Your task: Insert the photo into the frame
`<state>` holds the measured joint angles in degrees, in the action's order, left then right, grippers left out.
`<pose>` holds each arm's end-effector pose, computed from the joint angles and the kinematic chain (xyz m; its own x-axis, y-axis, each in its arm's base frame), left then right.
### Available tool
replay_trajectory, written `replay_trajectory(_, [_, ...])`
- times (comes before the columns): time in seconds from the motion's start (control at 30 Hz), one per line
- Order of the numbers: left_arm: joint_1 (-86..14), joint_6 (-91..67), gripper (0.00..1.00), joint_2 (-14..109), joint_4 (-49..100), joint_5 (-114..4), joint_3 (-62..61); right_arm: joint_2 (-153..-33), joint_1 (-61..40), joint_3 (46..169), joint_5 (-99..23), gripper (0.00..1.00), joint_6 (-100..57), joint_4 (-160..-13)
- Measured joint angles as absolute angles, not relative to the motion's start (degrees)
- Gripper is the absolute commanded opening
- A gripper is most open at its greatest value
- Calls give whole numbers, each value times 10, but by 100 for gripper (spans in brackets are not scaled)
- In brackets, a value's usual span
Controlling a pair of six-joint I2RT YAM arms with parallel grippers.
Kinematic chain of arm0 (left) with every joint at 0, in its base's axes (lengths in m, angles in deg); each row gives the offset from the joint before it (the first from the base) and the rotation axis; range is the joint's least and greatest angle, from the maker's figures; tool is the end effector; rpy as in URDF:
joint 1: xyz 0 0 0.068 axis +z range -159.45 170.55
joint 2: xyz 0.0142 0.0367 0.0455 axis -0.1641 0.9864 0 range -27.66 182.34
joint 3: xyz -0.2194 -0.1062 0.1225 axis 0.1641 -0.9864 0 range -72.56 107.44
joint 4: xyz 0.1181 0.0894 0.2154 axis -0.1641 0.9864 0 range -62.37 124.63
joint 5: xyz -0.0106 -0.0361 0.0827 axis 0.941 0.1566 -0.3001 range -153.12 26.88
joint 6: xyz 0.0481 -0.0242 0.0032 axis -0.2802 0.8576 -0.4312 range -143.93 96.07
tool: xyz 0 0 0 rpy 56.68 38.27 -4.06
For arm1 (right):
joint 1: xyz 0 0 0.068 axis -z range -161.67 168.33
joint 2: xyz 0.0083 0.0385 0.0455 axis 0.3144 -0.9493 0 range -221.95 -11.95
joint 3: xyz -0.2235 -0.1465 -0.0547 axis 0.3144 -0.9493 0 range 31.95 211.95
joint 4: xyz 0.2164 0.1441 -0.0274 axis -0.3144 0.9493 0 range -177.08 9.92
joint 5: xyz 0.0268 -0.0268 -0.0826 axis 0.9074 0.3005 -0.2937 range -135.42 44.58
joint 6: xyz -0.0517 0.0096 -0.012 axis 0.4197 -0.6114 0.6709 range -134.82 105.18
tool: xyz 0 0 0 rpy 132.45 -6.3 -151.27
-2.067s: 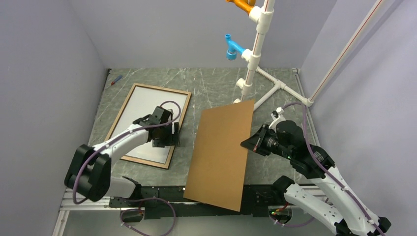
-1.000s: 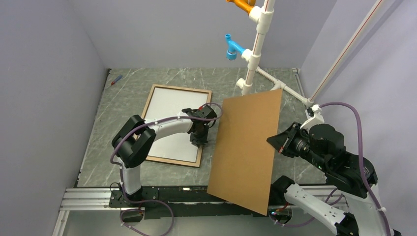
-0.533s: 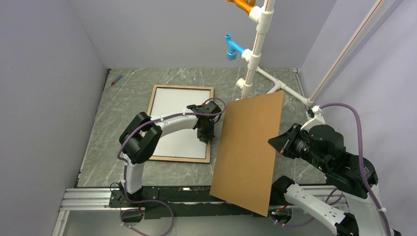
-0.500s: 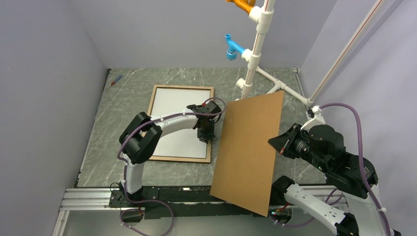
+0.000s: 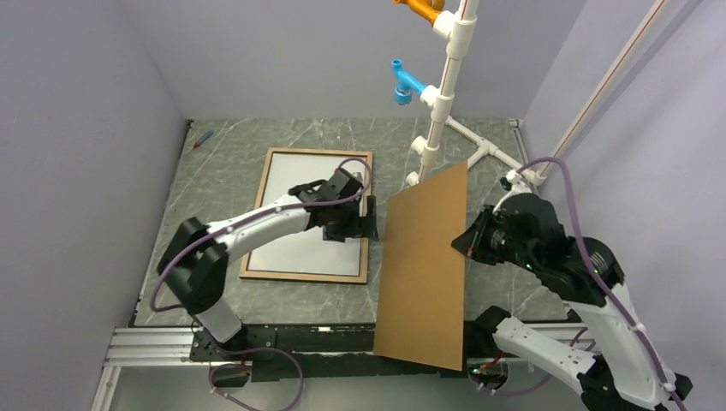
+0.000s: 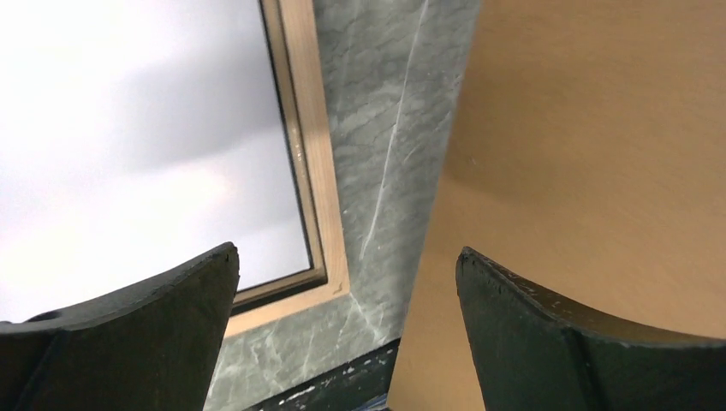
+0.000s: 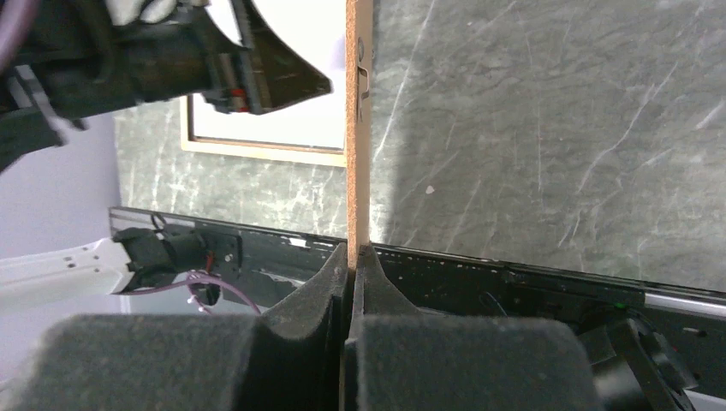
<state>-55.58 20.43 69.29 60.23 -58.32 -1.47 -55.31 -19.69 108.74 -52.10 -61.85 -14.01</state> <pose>0.2444 -0.2585 0.2294 -0.9457 -0.0213 -0.3243 0.1226 0.9007 -0.4168 0.0684 0.0483 0.4100 -0.7385 0.3451 -0.5792 -0.0011 0.8585 0.5129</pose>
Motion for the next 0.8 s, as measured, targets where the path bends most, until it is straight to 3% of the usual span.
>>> replay_trajectory(0.33, [-529,194,99,535,673,-637,-60,-651,-197,1124,-509,0,-591,-148])
replay_trajectory(0.8, [-505,186,99,428,705,-631,-38,-772,-197,1197,-480,0,-577,-130])
